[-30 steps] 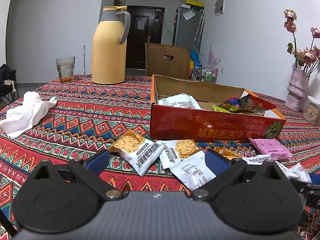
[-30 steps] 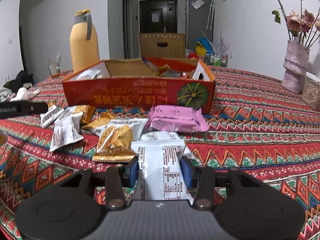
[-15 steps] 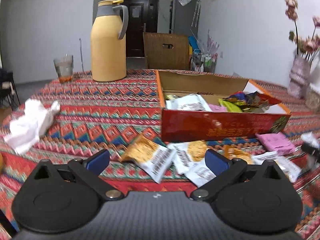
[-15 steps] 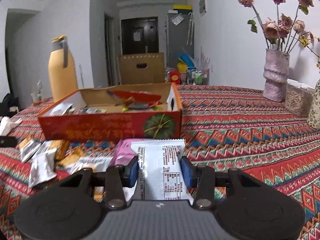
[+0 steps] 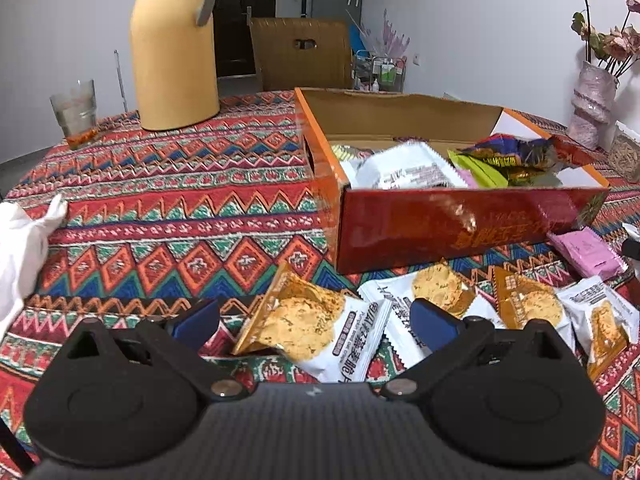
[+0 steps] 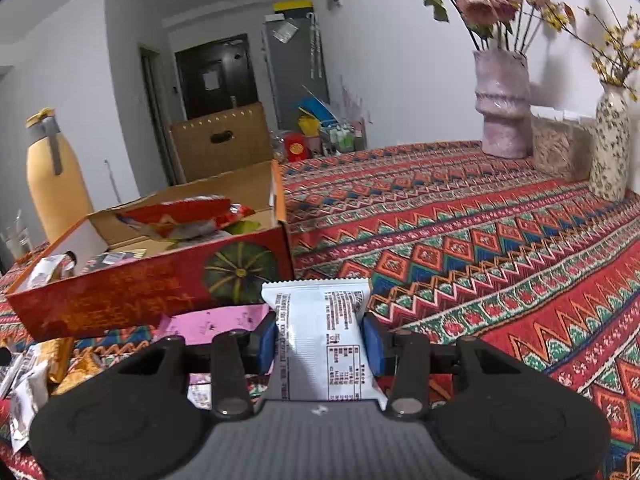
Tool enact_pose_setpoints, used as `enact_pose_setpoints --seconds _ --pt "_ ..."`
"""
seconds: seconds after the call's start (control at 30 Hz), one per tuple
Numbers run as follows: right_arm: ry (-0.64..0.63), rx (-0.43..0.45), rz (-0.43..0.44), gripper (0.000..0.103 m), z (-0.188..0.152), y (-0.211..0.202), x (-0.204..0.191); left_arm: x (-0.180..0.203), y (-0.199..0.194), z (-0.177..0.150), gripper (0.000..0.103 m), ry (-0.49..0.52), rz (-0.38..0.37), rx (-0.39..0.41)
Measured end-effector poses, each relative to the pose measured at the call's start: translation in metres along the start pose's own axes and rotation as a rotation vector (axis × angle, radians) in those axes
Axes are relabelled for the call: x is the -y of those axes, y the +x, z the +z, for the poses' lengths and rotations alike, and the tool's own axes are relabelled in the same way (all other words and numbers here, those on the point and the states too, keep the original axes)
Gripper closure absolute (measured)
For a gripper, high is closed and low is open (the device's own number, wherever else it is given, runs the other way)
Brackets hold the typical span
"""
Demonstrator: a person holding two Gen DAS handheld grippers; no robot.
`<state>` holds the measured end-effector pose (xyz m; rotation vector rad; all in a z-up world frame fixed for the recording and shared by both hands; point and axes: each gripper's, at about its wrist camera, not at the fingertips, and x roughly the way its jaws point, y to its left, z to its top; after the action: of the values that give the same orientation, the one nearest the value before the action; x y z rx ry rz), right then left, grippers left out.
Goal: Organize snacks
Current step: 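Grasp a yellow-window biscuit packet with the left tool while the right tool holds its packet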
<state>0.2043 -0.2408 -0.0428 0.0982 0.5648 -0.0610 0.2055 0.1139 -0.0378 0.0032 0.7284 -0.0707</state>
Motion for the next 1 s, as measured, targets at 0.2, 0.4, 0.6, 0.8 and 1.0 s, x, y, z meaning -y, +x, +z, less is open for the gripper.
enact_pose_setpoints --seconds 0.2,0.4,0.6,0.8,1.0 --pt "-0.004 -0.01 -0.007 0.06 -0.002 0.004 -0.002 -0.003 0.005 -0.002 0.026 -0.021 -0.071 -0.01" --pt "-0.002 -0.01 -0.006 0.06 -0.002 0.004 -0.002 0.001 0.004 -0.004 0.039 -0.001 -0.096 -0.001" --pt "-0.004 -0.002 -0.003 0.06 -0.002 0.002 -0.003 0.003 0.002 -0.005 0.041 0.002 -0.085 0.01" --pt "-0.001 0.01 0.002 0.06 -0.002 0.0 -0.002 0.005 -0.002 -0.003 0.041 0.016 -0.04 0.038" --pt "-0.01 0.039 0.009 0.06 -0.003 -0.004 -0.004 0.009 -0.022 0.002 0.041 0.01 -0.009 0.089"
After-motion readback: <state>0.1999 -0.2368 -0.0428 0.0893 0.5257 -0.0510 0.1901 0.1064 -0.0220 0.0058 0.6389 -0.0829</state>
